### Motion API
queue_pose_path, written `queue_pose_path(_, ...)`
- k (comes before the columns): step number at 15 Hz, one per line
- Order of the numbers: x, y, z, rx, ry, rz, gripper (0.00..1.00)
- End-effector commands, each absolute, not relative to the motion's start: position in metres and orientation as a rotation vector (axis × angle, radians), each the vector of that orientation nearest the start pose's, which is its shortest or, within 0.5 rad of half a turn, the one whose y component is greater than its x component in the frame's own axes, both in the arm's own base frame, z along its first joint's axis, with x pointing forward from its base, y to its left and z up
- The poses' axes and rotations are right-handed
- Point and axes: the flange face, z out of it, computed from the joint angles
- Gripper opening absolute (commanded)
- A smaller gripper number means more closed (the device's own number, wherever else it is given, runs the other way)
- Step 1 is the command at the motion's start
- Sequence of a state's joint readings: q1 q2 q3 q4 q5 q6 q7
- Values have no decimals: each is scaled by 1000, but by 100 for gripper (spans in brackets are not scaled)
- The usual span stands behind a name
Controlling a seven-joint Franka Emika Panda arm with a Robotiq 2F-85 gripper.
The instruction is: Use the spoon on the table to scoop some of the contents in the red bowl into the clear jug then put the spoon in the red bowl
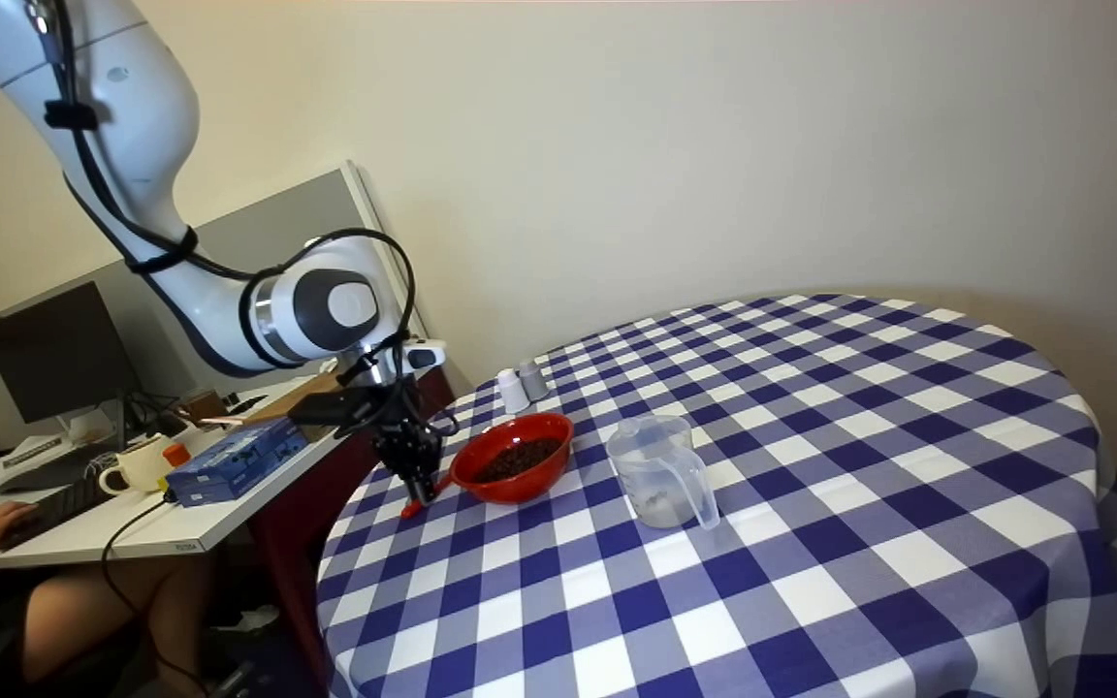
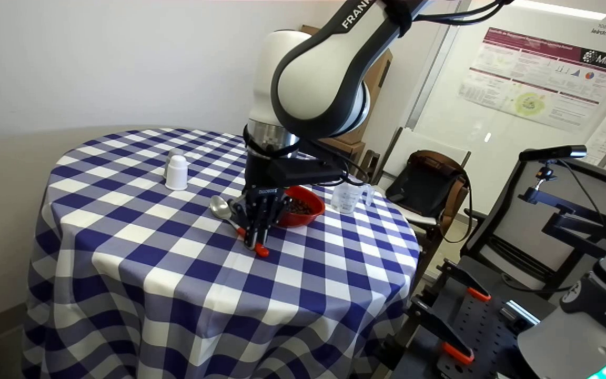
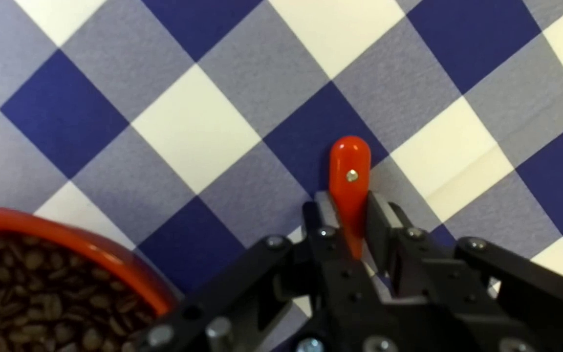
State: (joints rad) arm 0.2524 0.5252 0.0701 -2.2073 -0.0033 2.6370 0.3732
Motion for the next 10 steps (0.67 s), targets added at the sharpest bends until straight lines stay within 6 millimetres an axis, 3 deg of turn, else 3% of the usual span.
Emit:
queue_pose_path(1, 510, 172, 140, -3108, 53, 162, 10)
queue_pose_path(7, 510, 181, 188, -3024, -84, 86, 10)
queue_pose_path(10, 516, 177, 218, -2885, -24, 72, 11)
